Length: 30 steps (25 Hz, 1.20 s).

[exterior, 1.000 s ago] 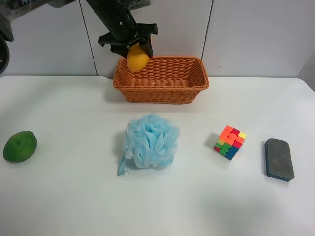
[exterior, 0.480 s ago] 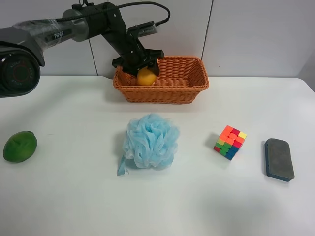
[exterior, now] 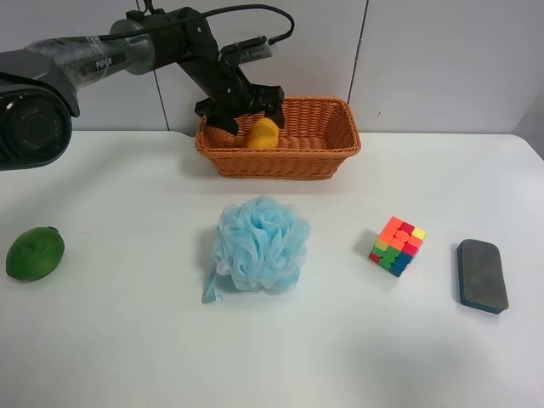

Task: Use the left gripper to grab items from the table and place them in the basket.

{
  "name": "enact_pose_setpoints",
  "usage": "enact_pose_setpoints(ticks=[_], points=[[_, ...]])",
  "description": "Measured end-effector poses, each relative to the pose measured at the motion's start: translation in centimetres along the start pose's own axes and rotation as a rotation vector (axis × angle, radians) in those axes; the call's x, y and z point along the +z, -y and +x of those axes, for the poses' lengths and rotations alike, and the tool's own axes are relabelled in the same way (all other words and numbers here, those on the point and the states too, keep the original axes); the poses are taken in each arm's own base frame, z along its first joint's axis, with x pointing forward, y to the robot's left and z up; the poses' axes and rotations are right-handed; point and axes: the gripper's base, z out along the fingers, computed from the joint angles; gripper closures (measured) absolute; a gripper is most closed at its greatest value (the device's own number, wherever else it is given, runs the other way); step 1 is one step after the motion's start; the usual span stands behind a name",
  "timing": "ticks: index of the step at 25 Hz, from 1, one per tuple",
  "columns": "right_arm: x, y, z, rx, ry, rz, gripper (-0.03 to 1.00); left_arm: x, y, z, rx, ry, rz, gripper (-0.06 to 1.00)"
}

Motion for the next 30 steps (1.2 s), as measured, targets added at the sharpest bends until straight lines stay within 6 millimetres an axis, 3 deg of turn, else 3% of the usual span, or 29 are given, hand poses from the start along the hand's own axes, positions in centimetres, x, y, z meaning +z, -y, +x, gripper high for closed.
enact_pose_setpoints(ticks=[2, 7, 11, 19, 25, 30], points=[[0.0, 0.0, 0.0, 0.0, 0.0, 0.0, -0.03, 0.0, 0.0, 0.0, 0.006, 0.004, 0.0, -0.03], [0.0, 0.0, 0.0, 0.0, 0.0, 0.0, -0.03, -0.1, 0.0, 0.1, 0.011, -0.014, -0.001, -0.05], [0.0, 0.0, 0.0, 0.0, 0.0, 0.0, -0.03, -2.1, 0.5, -0.4, 0.038, -0.042, -0.015, -0.05], [0.0, 0.0, 0.0, 0.0, 0.0, 0.0, -0.03, -11.6, 2.0, -1.9, 0.155, -0.108, -0.138, -0.05], [0.0, 0.0, 0.0, 0.0, 0.0, 0.0, -0.03, -19.9, 3.6, -3.3, 0.232, 0.01, -0.198, -0.05], [0.0, 0.0, 0.0, 0.0, 0.0, 0.0, -0.03, -25.4, 4.0, -1.5, 0.273, 0.021, -0.231, -0.05]])
